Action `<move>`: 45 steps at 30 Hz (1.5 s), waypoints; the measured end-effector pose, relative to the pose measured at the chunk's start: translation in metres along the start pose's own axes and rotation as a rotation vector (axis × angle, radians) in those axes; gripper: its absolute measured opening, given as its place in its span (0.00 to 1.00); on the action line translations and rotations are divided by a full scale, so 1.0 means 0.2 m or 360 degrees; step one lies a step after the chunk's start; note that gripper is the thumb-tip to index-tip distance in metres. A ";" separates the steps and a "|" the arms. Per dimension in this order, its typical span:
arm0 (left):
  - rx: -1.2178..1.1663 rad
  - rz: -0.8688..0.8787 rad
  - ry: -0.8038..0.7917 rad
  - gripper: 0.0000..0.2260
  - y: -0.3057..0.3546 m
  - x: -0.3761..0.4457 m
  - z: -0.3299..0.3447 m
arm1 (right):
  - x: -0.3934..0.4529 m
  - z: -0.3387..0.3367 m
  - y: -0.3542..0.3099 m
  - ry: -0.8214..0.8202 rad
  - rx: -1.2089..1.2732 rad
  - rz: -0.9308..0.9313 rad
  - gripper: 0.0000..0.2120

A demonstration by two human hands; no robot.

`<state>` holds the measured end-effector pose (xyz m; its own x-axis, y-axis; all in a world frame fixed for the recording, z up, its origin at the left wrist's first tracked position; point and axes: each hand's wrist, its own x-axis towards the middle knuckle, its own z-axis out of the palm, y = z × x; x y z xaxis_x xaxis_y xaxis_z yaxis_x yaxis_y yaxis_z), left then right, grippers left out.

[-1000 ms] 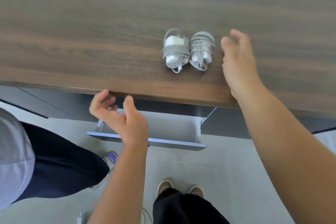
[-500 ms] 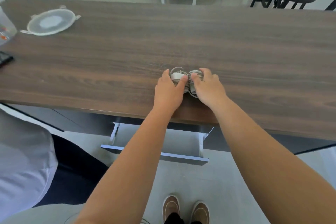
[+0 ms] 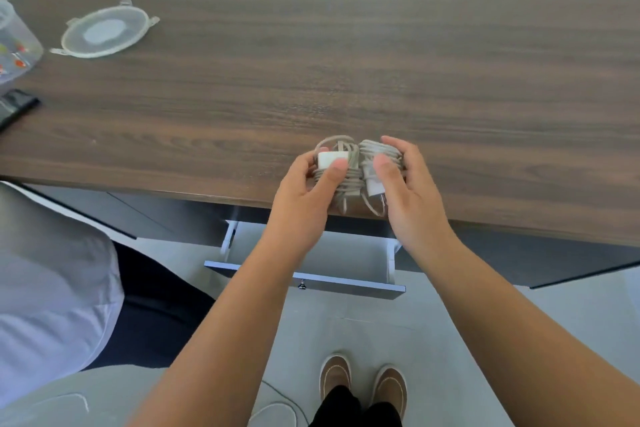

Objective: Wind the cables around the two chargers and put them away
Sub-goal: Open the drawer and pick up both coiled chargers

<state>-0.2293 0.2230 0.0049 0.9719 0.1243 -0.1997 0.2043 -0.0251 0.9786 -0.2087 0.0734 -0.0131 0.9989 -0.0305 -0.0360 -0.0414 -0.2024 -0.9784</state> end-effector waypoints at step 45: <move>0.1347 -0.0794 -0.0660 0.15 -2.38 0.89 0.22 | 0.39 0.43 2.43 -0.0626 -0.0843 0.1207 0.06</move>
<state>-0.1479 0.2137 -0.4986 0.6870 -0.0328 -0.7260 0.4498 -0.7654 0.4603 -0.1494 0.0571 -0.5091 0.6370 -0.0260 -0.7704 -0.5790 -0.6760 -0.4559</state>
